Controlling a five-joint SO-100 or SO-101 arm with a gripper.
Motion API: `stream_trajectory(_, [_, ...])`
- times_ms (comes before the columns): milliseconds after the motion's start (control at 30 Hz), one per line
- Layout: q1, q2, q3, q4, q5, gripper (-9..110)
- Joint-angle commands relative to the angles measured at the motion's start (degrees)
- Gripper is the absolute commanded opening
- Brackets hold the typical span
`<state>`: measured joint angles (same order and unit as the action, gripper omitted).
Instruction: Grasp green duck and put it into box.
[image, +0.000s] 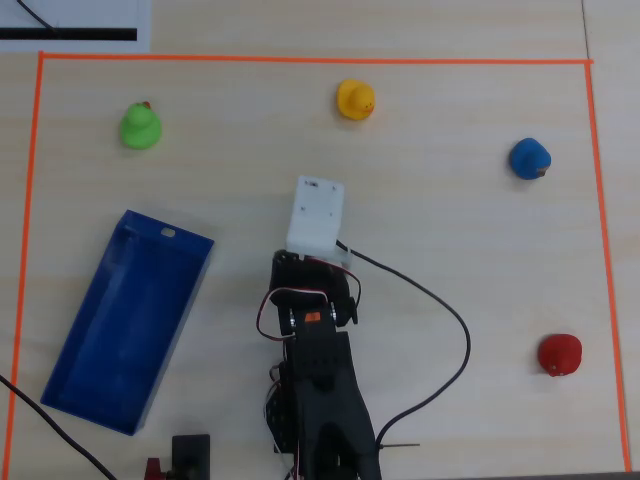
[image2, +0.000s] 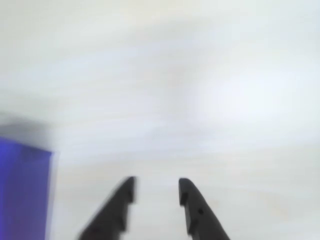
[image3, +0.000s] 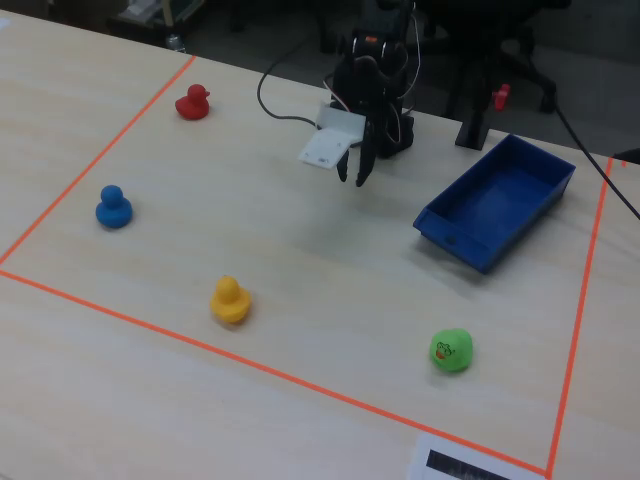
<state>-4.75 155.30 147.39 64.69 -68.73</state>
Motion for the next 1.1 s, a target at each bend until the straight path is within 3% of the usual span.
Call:
stream_trajectory(0, [-8.3, -10.4, -20.7, 0.8, 4.7, 20])
stream_trajectory(133, [-15.7, -19.3, -25.0, -6.6, 9.1, 21])
stream_trajectory(300, [-15.6, -31.0, -27.7, -17.6, 6.3, 21])
stream_trajectory(467, [-13.9, -40.3, -38.3, -18.7, 2.5, 22])
stream_trajectory(833, [-26.8, -63.0, -56.2, -20.7, 7.8, 22])
stream_trajectory(1067, [-27.7, -78.2, -71.1, -23.1, 7.7, 23])
